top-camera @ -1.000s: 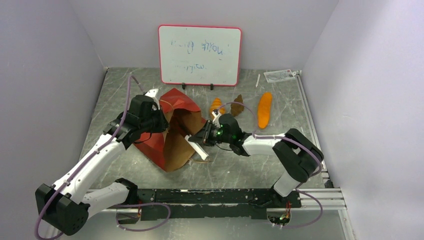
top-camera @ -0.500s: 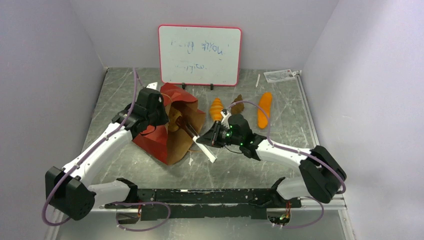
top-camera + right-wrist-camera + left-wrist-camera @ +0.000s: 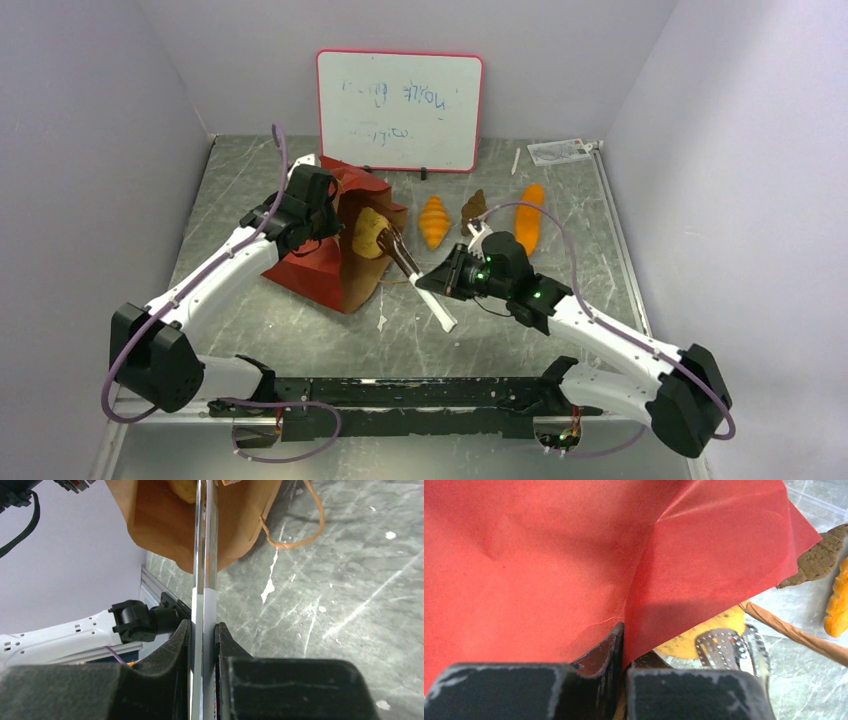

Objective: Take the fake bread out of the paper bag
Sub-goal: Take out the fake bread from the paper bag, then place the fake bread in the container.

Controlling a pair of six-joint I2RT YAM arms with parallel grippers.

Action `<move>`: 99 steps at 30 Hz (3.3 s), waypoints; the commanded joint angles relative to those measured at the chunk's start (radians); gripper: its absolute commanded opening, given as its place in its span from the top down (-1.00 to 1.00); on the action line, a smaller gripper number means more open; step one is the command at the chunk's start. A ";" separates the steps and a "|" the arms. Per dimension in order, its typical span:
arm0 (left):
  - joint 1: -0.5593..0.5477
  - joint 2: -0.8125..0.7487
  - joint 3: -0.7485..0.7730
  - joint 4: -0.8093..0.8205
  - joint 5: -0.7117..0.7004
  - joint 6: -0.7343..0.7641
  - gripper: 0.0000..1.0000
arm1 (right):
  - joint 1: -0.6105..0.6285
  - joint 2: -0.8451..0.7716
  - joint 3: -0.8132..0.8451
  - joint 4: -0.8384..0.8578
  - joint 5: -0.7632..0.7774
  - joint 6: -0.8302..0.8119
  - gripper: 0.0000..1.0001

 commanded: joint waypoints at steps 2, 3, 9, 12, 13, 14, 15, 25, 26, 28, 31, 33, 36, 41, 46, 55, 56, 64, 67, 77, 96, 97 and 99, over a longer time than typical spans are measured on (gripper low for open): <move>-0.003 0.016 0.031 0.009 -0.055 -0.028 0.84 | -0.009 -0.102 0.056 -0.142 0.069 -0.035 1.00; -0.003 0.019 0.033 0.006 -0.057 -0.029 0.84 | -0.009 -0.120 0.067 -0.167 0.079 -0.039 1.00; -0.003 0.029 0.043 -0.011 -0.078 -0.042 0.84 | -0.008 -0.217 0.136 -0.322 0.167 -0.052 1.00; -0.002 0.032 0.051 -0.027 -0.090 -0.044 0.84 | -0.010 -0.253 0.171 -0.387 0.218 -0.054 1.00; -0.002 0.032 0.055 -0.031 -0.092 -0.044 0.84 | -0.010 -0.261 0.184 -0.411 0.236 -0.058 1.00; -0.002 0.032 0.055 -0.034 -0.094 -0.044 0.84 | -0.010 -0.266 0.197 -0.433 0.256 -0.063 1.00; -0.002 0.031 0.054 -0.035 -0.094 -0.044 0.84 | -0.010 -0.269 0.212 -0.452 0.278 -0.072 1.00; 0.004 0.023 0.045 -0.031 -0.082 -0.011 0.85 | -0.009 -0.230 0.382 -0.631 0.552 -0.150 1.00; 0.007 0.022 0.044 -0.028 -0.079 -0.006 0.85 | -0.009 -0.220 0.409 -0.650 0.576 -0.153 1.00; 0.012 0.017 0.042 -0.022 -0.068 0.005 0.85 | -0.009 -0.205 0.443 -0.693 0.621 -0.155 1.00; 0.015 0.012 0.045 -0.015 -0.061 0.024 0.85 | -0.009 -0.188 0.480 -0.749 0.691 -0.152 1.00; 0.015 0.008 0.044 -0.008 -0.055 0.034 0.85 | -0.010 -0.182 0.491 -0.779 0.739 -0.147 1.00; 0.015 0.005 0.039 0.002 -0.041 0.044 0.85 | -0.011 -0.174 0.487 -0.810 0.788 -0.136 1.00; 0.015 -0.007 0.021 0.022 -0.020 0.051 0.85 | -0.013 -0.158 0.451 -0.819 0.830 -0.118 1.00; 0.015 -0.021 0.001 0.042 0.008 0.063 0.85 | -0.029 -0.145 0.403 -0.788 0.846 -0.110 1.00; 0.015 -0.036 0.001 0.057 0.066 0.100 0.85 | -0.194 -0.088 0.328 -0.654 0.744 -0.196 1.00; 0.015 -0.037 0.002 0.056 0.069 0.103 0.85 | -0.223 -0.081 0.317 -0.633 0.718 -0.207 1.00; 0.015 -0.049 0.001 0.042 0.077 0.120 0.85 | -0.378 -0.003 0.272 -0.495 0.525 -0.263 1.00; 0.015 -0.047 0.004 0.036 0.077 0.123 0.85 | -0.405 0.026 0.270 -0.467 0.472 -0.260 1.00; 0.015 -0.025 0.018 0.045 0.089 0.122 0.85 | -0.512 0.060 0.226 -0.399 0.321 -0.239 1.00; 0.015 0.032 0.028 0.077 0.111 0.123 0.84 | -0.659 0.033 0.135 -0.390 0.193 -0.197 0.31; 0.015 0.035 0.030 0.077 0.111 0.123 0.84 | -0.662 0.032 0.137 -0.395 0.192 -0.198 0.30; 0.015 0.038 0.032 0.079 0.111 0.123 0.84 | -0.665 0.031 0.140 -0.400 0.192 -0.202 0.29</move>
